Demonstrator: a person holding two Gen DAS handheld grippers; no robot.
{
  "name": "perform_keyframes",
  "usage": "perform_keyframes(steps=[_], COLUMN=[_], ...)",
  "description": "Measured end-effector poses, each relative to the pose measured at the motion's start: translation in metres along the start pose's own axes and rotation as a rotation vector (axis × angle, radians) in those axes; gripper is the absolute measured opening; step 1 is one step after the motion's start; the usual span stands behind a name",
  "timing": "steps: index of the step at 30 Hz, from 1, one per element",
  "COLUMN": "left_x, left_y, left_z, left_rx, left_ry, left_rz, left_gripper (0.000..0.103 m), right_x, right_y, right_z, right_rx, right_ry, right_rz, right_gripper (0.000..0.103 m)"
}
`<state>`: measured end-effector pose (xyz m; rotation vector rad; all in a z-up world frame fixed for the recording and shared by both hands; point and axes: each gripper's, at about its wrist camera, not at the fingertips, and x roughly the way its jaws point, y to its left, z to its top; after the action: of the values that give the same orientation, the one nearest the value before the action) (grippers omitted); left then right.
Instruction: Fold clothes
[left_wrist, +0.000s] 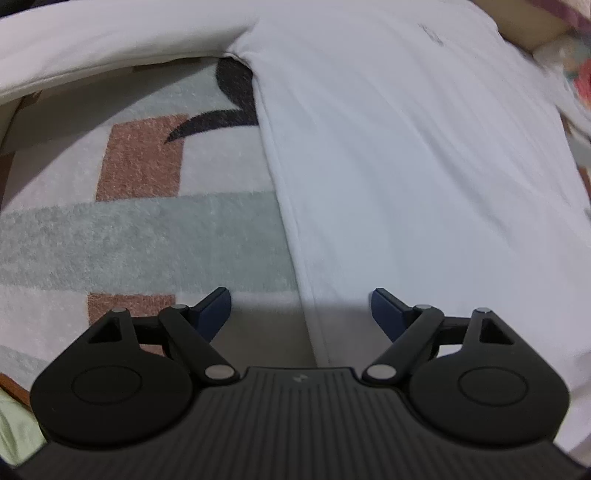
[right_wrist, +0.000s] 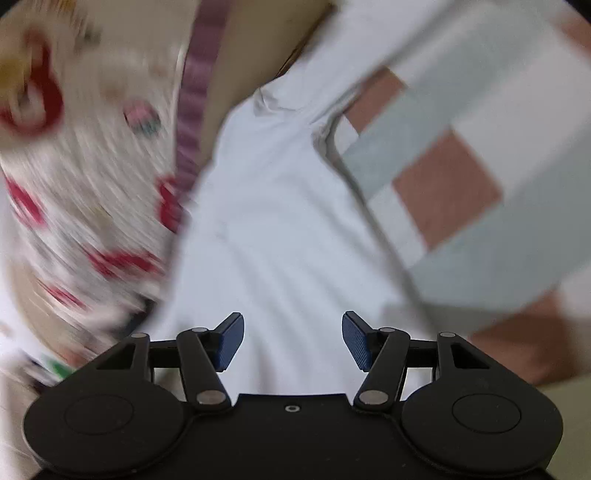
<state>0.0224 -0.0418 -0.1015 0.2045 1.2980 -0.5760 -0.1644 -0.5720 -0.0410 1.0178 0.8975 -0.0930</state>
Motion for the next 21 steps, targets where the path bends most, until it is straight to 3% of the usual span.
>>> perform_keyframes(steps=[2,3,7,10,12,13,14,16,18,19,20,21], left_x=[-0.001,-0.001,-0.002,-0.001,-0.001,0.000,0.000,0.001,0.004,0.003,0.002,0.002], left_y=[0.005,0.007,0.007,0.010,0.010,0.009,0.008,0.006,0.007,0.007,0.010,0.014], left_z=[0.000,0.000,-0.001,-0.007,-0.009,-0.009,-0.009,-0.007,-0.006,-0.007,-0.008,-0.008], left_rx=[-0.016,-0.012,0.037,0.065,0.067,0.068,0.078,0.104,0.128,0.139,0.126,0.103], left_ry=[-0.016,-0.019,-0.024,-0.050,-0.067,-0.077,-0.090,-0.099,-0.076,-0.085,-0.094,-0.099], left_rz=[-0.016,-0.023,-0.036,-0.041,-0.034,-0.028,-0.016,-0.001,-0.022,-0.023,-0.034,-0.055], left_gripper=[0.061,0.060,0.040,0.037,0.037,0.043,0.049,0.051,0.044,0.025,0.016,0.016], right_x=[-0.003,-0.003,0.003,0.012,0.017,0.020,0.022,0.025,0.028,0.030,0.033,0.036], right_y=[0.026,0.033,0.042,0.037,0.031,0.028,0.026,0.026,0.028,0.030,0.032,0.032], right_z=[0.012,0.016,0.025,0.022,0.018,0.015,0.012,0.005,-0.001,-0.004,-0.008,-0.010], right_rx=[-0.184,-0.238,-0.289,-0.323,-0.338,-0.344,-0.353,-0.379,-0.441,-0.487,-0.538,-0.569], right_ry=[0.021,0.033,0.051,0.000,-0.023,-0.033,-0.040,-0.051,-0.054,-0.048,-0.039,-0.023], right_rz=[-0.144,-0.179,-0.228,-0.273,-0.265,-0.256,-0.244,-0.219,-0.221,-0.234,-0.251,-0.263], right_gripper=[0.064,0.064,0.062,0.040,0.017,0.015,0.015,0.015,0.015,0.016,0.018,0.019])
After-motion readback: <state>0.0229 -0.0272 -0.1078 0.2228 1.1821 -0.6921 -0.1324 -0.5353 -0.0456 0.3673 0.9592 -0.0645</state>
